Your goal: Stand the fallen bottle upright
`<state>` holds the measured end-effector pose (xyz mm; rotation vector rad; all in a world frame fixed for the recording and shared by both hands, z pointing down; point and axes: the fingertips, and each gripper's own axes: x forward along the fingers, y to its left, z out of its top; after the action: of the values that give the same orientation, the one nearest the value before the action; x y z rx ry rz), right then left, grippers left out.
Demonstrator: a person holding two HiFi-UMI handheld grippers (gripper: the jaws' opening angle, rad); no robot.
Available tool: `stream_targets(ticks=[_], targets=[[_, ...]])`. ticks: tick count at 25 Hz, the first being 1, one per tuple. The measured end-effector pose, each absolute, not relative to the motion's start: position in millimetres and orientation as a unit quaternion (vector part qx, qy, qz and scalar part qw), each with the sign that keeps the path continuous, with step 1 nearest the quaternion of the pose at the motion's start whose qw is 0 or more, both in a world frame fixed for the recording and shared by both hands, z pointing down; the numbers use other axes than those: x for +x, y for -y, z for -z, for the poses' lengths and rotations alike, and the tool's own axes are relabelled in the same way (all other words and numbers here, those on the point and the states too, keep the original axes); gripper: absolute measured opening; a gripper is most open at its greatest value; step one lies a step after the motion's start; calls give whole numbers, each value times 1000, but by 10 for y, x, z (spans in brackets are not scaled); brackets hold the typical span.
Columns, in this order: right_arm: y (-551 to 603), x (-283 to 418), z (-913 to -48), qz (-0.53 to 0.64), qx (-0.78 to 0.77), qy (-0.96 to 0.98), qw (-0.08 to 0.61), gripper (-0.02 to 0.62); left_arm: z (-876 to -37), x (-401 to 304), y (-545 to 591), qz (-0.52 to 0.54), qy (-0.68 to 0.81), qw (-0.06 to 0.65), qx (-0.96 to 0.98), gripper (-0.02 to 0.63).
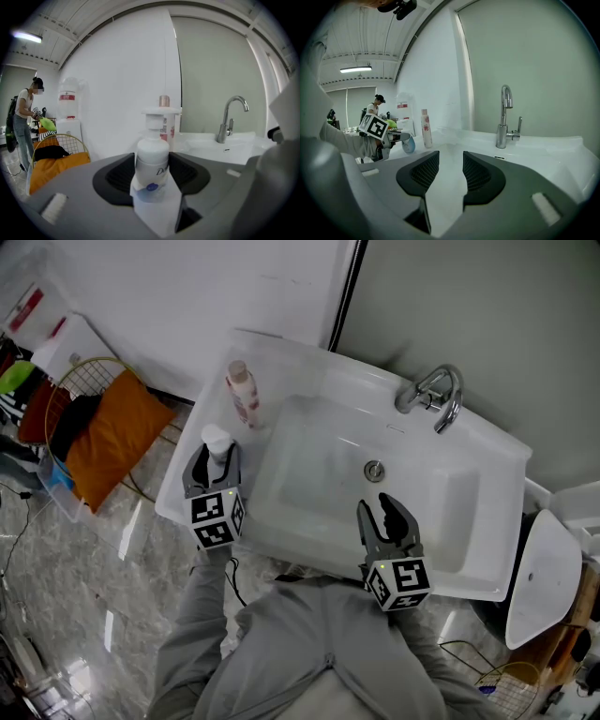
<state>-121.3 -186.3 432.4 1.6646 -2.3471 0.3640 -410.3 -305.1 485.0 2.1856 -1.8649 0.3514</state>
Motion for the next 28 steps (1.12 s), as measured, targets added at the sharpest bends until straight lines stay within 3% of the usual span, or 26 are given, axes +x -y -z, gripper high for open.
stream_targets(ticks=[28], targets=[[2079, -1830, -4136, -101, 512, 848, 98, 141, -4293, -4573, 2413, -106, 677, 92, 722, 264]])
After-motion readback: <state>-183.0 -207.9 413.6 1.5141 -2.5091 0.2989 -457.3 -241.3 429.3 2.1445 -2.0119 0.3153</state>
